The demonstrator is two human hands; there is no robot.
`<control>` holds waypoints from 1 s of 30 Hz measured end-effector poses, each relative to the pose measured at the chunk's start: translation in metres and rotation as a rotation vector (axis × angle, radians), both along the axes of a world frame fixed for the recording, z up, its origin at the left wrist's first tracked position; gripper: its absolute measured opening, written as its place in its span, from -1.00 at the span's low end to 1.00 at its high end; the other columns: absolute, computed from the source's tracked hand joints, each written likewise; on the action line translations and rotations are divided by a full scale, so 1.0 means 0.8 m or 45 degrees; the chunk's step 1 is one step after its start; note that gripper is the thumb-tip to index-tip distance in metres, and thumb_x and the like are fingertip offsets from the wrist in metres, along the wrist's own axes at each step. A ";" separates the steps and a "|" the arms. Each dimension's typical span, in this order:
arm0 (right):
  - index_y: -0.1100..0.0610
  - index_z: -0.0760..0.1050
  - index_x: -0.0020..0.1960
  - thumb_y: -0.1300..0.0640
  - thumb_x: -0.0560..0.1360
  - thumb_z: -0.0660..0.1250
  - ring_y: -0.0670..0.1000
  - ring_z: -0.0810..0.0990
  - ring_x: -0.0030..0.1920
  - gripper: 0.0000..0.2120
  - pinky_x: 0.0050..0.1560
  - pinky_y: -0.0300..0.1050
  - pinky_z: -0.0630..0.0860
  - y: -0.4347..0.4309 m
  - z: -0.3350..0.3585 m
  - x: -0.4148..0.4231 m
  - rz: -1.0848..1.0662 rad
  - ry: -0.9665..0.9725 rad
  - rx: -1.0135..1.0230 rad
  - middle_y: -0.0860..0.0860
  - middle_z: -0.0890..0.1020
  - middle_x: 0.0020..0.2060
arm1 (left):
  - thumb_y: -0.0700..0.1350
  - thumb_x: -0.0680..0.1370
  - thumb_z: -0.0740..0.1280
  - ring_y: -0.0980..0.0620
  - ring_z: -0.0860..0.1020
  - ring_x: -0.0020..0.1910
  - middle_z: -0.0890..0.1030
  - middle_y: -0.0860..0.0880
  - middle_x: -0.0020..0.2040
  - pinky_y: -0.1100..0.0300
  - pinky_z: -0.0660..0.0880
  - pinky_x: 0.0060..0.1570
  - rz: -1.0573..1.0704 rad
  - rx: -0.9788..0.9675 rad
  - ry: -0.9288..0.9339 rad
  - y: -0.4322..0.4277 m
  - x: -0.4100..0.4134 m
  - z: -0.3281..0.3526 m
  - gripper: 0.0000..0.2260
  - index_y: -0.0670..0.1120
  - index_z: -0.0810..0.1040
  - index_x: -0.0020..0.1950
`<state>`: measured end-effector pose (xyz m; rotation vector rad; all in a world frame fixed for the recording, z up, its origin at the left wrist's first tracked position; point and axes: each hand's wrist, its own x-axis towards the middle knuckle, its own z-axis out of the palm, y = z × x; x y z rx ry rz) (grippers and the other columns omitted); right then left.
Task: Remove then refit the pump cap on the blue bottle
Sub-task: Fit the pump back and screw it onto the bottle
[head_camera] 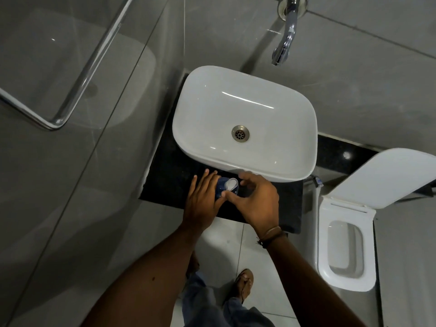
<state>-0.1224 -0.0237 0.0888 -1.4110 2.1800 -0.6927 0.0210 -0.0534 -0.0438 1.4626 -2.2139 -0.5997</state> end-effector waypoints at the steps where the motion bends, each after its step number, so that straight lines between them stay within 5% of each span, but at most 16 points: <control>1: -0.04 0.68 0.20 -0.18 0.24 0.68 -0.06 0.73 0.01 -0.43 0.09 -0.07 0.71 -0.002 0.002 0.001 -0.011 0.009 0.017 -0.09 0.76 -0.02 | 0.12 0.65 0.10 -0.11 0.25 0.60 0.47 -0.15 0.51 -0.18 0.12 0.60 -0.004 -0.002 -0.007 0.000 0.000 0.001 -0.46 -0.19 0.40 0.51; 6: 0.01 0.72 0.00 -0.07 0.30 0.68 -0.06 0.75 -0.05 -0.67 0.06 -0.02 0.72 -0.007 0.002 0.000 0.062 0.009 0.016 -0.09 0.78 -0.07 | 0.12 0.64 0.14 -0.12 0.24 0.60 0.46 -0.15 0.51 -0.18 0.11 0.60 -0.016 0.005 -0.016 0.000 0.002 0.006 -0.46 -0.20 0.40 0.51; 13: -0.01 0.74 0.03 0.06 0.31 0.68 -0.07 0.74 -0.03 -0.69 0.09 -0.08 0.71 -0.008 0.006 -0.015 0.216 -0.010 0.021 -0.10 0.79 -0.04 | 0.16 0.62 0.18 -0.15 0.28 0.59 0.47 -0.18 0.50 -0.22 0.16 0.58 -0.012 0.041 0.018 0.000 0.002 0.014 -0.40 -0.24 0.41 0.50; 22: -0.01 0.73 0.16 0.03 0.34 0.69 -0.03 0.72 0.04 -0.59 0.15 -0.07 0.70 -0.013 0.011 -0.021 0.349 0.010 0.027 -0.03 0.79 0.06 | 0.16 0.61 0.23 -0.14 0.27 0.59 0.46 -0.17 0.51 -0.21 0.15 0.59 -0.020 0.057 0.026 0.000 0.003 0.013 -0.39 -0.23 0.39 0.51; 26: -0.04 0.63 0.35 -0.14 0.21 0.71 -0.15 0.67 0.06 -0.26 0.18 -0.29 0.60 -0.007 0.008 -0.031 0.319 -0.135 0.135 -0.09 0.72 0.09 | 0.18 0.60 0.26 -0.15 0.29 0.58 0.47 -0.18 0.50 -0.22 0.17 0.58 -0.020 0.058 0.032 0.000 0.002 0.015 -0.38 -0.24 0.40 0.50; 28: -0.02 0.54 0.45 0.00 0.22 0.74 -0.14 0.65 0.08 -0.16 0.18 -0.29 0.59 0.001 -0.003 -0.038 0.238 -0.221 0.203 -0.10 0.67 0.14 | 0.15 0.59 0.34 -0.16 0.32 0.57 0.49 -0.18 0.49 -0.20 0.18 0.58 0.002 0.084 0.053 0.001 0.002 0.017 -0.39 -0.24 0.42 0.49; 30: 0.04 0.48 0.50 0.21 0.33 0.69 -0.01 0.67 0.16 -0.20 0.27 -0.09 0.64 0.010 -0.020 -0.038 0.135 -0.262 0.267 -0.01 0.65 0.25 | 0.11 0.58 0.39 -0.18 0.37 0.54 0.50 -0.19 0.47 -0.19 0.24 0.56 0.012 0.141 0.090 0.002 0.001 0.018 -0.40 -0.23 0.41 0.49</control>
